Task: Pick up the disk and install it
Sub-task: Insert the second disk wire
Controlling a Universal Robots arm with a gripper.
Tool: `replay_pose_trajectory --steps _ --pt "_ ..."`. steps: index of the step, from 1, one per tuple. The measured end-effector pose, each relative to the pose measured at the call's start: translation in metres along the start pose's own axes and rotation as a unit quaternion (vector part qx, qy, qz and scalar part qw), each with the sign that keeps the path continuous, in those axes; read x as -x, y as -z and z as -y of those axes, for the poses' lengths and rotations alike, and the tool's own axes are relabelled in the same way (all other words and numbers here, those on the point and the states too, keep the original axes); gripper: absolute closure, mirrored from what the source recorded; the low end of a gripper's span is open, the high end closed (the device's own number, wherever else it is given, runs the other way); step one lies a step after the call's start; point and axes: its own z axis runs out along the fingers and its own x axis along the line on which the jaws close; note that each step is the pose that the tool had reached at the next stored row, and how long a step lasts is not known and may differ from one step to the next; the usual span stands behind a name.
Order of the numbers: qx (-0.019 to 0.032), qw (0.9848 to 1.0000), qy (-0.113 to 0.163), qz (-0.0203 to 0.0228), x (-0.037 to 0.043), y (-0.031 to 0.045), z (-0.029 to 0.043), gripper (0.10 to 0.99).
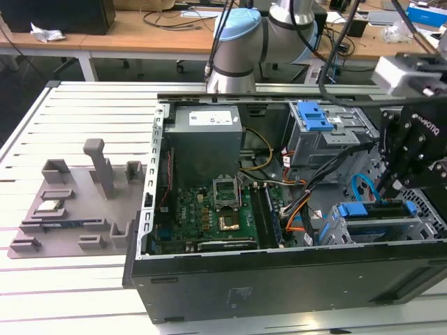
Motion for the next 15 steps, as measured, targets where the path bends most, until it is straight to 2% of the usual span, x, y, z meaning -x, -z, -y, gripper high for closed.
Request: replay_pose_trajectory --steps 1,2,3,4,6,15 --pt "-0.0001 1.0000 0.000 -0.0003 -0.0002 0.0048 -0.0002 0.933" --pt "-0.0002 1.0000 0.000 -0.0008 -0.0003 0.0094 -0.0005 0.933" --pt "-0.0004 1.0000 0.000 -0.0015 -0.0007 0.0177 -0.0009 0.980" --pt "-0.0004 1.0000 0.000 -0.0018 -0.0011 0.0251 -0.0012 0.980" --pt "-0.0005 1.0000 0.000 -0.0018 -0.0016 0.0325 -0.0016 0.980" --pt "-0.0004 1.0000 0.000 -0.0020 -0.0018 0.0343 -0.0017 0.980"
